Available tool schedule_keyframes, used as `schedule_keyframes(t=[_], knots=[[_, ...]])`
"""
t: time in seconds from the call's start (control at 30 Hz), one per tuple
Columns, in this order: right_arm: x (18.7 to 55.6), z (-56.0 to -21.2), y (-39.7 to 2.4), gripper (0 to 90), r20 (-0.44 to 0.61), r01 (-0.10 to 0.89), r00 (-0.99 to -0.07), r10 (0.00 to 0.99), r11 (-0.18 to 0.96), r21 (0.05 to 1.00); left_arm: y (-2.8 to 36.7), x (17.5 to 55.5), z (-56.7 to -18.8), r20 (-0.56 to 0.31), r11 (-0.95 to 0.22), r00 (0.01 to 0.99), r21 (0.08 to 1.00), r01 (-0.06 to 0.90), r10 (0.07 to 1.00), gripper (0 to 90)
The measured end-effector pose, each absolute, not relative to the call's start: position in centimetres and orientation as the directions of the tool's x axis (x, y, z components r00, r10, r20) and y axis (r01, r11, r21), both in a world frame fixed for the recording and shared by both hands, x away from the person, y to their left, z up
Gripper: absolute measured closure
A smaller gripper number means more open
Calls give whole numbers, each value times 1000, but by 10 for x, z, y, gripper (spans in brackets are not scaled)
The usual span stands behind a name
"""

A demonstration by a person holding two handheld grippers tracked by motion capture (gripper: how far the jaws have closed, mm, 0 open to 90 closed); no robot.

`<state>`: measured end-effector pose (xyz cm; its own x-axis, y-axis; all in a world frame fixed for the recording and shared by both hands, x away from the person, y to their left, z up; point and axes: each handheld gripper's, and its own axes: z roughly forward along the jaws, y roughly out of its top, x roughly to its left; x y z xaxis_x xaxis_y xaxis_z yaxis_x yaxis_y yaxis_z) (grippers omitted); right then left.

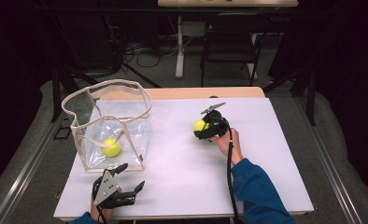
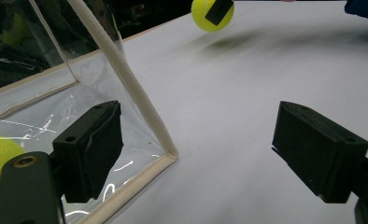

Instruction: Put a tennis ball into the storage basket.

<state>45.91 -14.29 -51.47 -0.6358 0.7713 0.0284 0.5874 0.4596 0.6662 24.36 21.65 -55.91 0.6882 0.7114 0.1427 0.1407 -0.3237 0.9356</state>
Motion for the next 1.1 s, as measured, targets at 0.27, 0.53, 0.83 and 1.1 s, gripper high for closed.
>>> schedule_keyframes(t=[0.27,0.53,0.83,1.1], knots=[[454,-508,-142,263,27,574,-647,762,463,676,216,244,-559,141,-324,688,935,144,712,159],[450,-502,-141,264,43,564,-659,751,455,689,216,244,-560,141,-324,687,935,145,713,160],[444,-492,-138,265,37,536,-678,734,459,708,216,244,-559,145,-326,687,935,141,712,160],[439,-482,-136,264,25,514,-689,725,463,722,216,244,-559,145,-328,690,934,140,709,159]])
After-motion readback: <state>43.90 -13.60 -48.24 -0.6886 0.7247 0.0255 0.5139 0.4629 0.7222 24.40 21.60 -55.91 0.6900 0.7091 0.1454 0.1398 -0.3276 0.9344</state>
